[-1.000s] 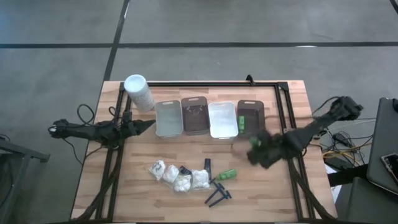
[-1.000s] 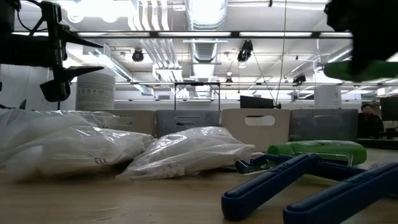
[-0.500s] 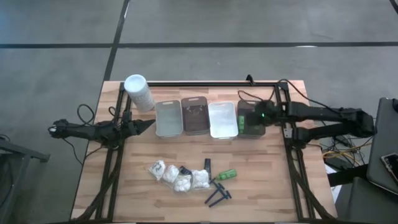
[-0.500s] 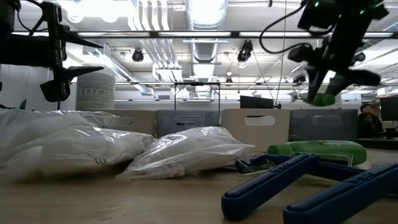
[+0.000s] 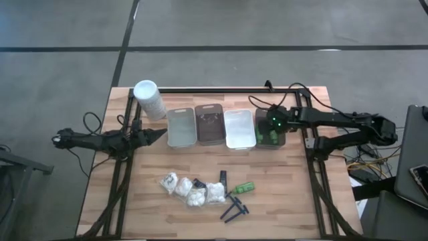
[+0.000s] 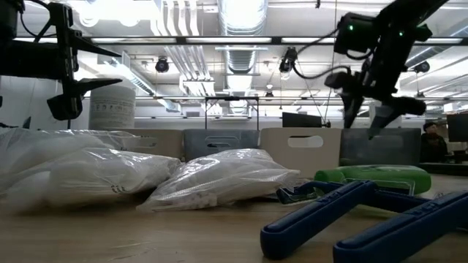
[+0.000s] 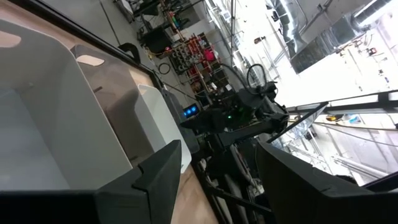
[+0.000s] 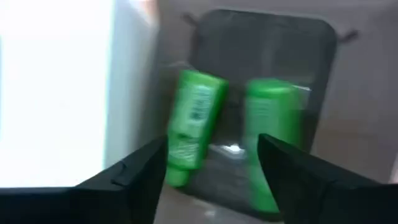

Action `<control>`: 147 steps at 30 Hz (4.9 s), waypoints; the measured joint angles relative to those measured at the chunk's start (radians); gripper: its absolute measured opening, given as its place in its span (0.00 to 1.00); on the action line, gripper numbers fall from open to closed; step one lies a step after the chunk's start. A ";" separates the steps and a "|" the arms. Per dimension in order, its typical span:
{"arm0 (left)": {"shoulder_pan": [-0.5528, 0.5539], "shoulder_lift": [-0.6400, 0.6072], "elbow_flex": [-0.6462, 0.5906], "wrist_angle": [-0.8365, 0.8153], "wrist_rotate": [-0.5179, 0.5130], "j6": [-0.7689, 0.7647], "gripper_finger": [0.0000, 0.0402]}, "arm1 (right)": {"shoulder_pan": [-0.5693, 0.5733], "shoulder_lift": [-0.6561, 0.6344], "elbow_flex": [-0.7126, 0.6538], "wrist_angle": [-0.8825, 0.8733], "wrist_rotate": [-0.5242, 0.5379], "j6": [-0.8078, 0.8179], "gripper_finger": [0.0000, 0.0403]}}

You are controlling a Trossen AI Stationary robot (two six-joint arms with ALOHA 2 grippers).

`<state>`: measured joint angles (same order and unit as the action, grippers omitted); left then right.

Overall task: Pick & Place Travel size toiletries
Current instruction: Put the right shampoo in the right black bin, then put the shampoo in the right black bin

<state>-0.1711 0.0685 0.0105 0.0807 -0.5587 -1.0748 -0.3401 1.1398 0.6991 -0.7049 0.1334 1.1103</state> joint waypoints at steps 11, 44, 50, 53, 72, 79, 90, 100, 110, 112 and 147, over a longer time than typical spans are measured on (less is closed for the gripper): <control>0.000 0.000 0.000 0.000 0.001 -0.001 0.53 | 0.349 0.022 0.189 -0.093 -0.042 -0.368 0.76; 0.001 0.000 0.000 -0.004 0.003 -0.003 0.53 | 0.809 0.621 0.420 0.029 -0.032 -0.777 0.82; 0.000 0.000 0.000 -0.005 0.016 -0.003 0.53 | 0.809 0.706 0.450 0.048 -0.043 -0.820 0.84; 0.000 0.000 0.000 -0.006 0.024 -0.003 0.53 | 0.809 0.732 0.457 0.051 -0.068 -0.811 0.83; 0.001 -0.001 0.000 -0.006 0.048 -0.010 0.53 | 0.809 0.752 0.460 0.046 -0.088 -0.618 0.35; 0.001 -0.001 0.000 -0.006 0.049 -0.019 0.53 | 0.837 0.661 0.457 -0.089 -0.077 -0.372 0.30; 0.000 -0.001 0.000 -0.007 0.049 -0.019 0.53 | 0.922 0.239 0.449 -0.468 0.275 0.499 0.35; 0.001 -0.001 0.000 -0.004 0.049 -0.017 0.53 | 0.617 -0.044 0.290 -0.499 0.345 0.486 0.36; 0.000 -0.001 0.000 0.016 0.072 -0.043 0.53 | 0.593 0.018 0.243 -0.261 0.158 0.312 0.35; 0.000 -0.001 0.000 0.016 0.079 -0.046 0.53 | 0.618 0.067 0.243 -0.231 0.089 0.270 0.35; -0.001 0.224 0.117 -0.154 0.421 -0.061 0.53 | 0.647 0.064 0.243 -0.208 0.112 0.126 0.32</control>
<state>-0.1722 0.2920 0.1280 -0.0732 -0.1372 -1.1355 0.3071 1.2039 0.9421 -0.9134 0.2458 1.2364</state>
